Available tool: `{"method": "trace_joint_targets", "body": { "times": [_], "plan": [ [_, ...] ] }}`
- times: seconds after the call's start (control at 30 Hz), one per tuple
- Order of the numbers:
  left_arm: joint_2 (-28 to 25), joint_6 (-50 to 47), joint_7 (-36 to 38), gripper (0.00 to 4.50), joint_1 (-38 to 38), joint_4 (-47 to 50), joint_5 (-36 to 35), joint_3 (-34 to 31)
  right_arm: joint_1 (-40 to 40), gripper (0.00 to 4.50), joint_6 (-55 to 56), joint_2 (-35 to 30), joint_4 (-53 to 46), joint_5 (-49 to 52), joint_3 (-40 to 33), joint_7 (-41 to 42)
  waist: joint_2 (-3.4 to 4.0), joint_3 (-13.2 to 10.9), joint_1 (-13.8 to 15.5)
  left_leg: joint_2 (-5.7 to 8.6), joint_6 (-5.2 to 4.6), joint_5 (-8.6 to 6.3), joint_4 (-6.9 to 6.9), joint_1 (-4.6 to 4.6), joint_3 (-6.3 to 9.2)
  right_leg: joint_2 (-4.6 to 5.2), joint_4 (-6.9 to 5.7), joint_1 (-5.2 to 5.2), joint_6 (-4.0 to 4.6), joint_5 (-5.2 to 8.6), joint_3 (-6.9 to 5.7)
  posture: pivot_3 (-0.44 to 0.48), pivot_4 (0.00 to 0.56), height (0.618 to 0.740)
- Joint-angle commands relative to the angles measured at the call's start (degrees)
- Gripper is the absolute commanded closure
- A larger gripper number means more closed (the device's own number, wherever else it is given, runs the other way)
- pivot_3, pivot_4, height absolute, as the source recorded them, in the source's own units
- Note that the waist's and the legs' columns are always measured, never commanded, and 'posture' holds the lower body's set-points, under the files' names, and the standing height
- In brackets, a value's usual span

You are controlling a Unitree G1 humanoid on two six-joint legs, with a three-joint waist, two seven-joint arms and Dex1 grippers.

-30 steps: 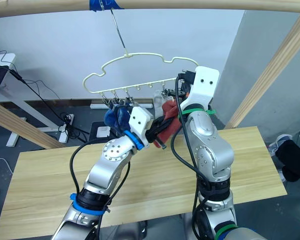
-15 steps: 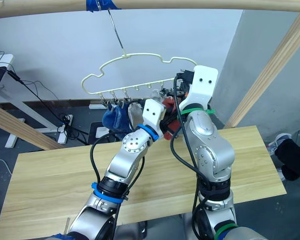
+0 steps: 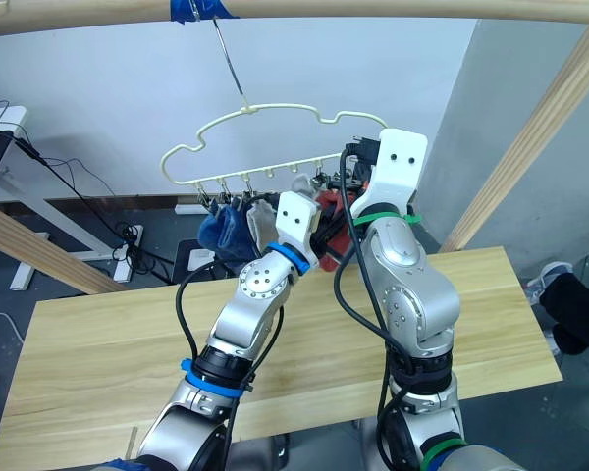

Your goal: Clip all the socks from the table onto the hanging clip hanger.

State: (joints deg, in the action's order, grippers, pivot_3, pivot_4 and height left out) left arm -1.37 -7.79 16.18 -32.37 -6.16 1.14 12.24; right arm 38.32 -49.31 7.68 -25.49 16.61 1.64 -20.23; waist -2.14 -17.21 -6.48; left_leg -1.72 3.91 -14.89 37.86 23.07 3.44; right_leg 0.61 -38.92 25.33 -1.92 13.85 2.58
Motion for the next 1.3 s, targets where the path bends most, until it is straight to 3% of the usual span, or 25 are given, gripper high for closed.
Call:
{"method": "trace_joint_targets", "body": {
  "times": [0.03, 0.97, 1.07, 1.23, 1.3],
  "plan": [
    [0.7, 1.3, -0.7, 4.49, -0.2, 2.3, -0.1, -0.4, 2.0, 4.5, 1.3, 2.7, -3.6, -0.6, 0.6, -0.2, 0.0, 0.0, 0.0, 0.0, 0.0, 0.0, 0.0, 0.0, 0.0, 0.0, 0.0, 0.0, 0.0, 0.0, 0.0, -0.174, 0.27, 0.74],
    [2.5, 2.6, -1.2, 4.49, -0.8, 1.5, -0.1, -0.3, 0.9, 4.5, 0.4, 3.8, -3.8, -0.3, 0.6, -0.9, 0.0, 0.0, 0.0, 0.0, 0.0, 0.0, -0.01, 0.02, 0.0, 0.0, 0.03, 0.0, -0.01, 0.0, 0.0, -0.173, 0.264, 0.74],
    [2.6, 2.6, -1.3, 4.5, -0.8, 1.5, 0.0, -0.3, 0.8, 3.7, 0.7, 3.7, -4.2, -0.3, 0.3, -1.1, 0.0, 0.0, 0.0, 0.0, 0.0, 0.0, 0.0, 0.02, 0.0, 0.0, 0.03, 0.0, -0.01, 0.0, 0.0, -0.177, 0.265, 0.74],
    [2.4, 2.6, -1.0, 4.5, -1.0, 1.4, 0.0, -0.1, 0.9, 1.91, 0.5, 3.5, -4.8, 0.5, -0.1, -1.0, 0.0, 0.0, 0.0, 0.0, 0.0, 0.0, 0.0, 0.02, 0.0, 0.0, 0.05, 0.0, -0.02, 0.01, -0.01, -0.177, 0.265, 0.74],
    [2.1, 2.9, -0.4, 4.5, -1.3, 1.1, 0.1, 0.0, 0.9, 1.91, 0.5, 2.8, -5.6, 1.6, -0.2, 0.5, 0.0, 0.0, 0.0, 0.0, 0.0, 0.0, 0.0, 0.03, 0.0, 0.0, 0.04, 0.0, -0.01, 0.01, 0.0, -0.178, 0.267, 0.74]
  ]
}}
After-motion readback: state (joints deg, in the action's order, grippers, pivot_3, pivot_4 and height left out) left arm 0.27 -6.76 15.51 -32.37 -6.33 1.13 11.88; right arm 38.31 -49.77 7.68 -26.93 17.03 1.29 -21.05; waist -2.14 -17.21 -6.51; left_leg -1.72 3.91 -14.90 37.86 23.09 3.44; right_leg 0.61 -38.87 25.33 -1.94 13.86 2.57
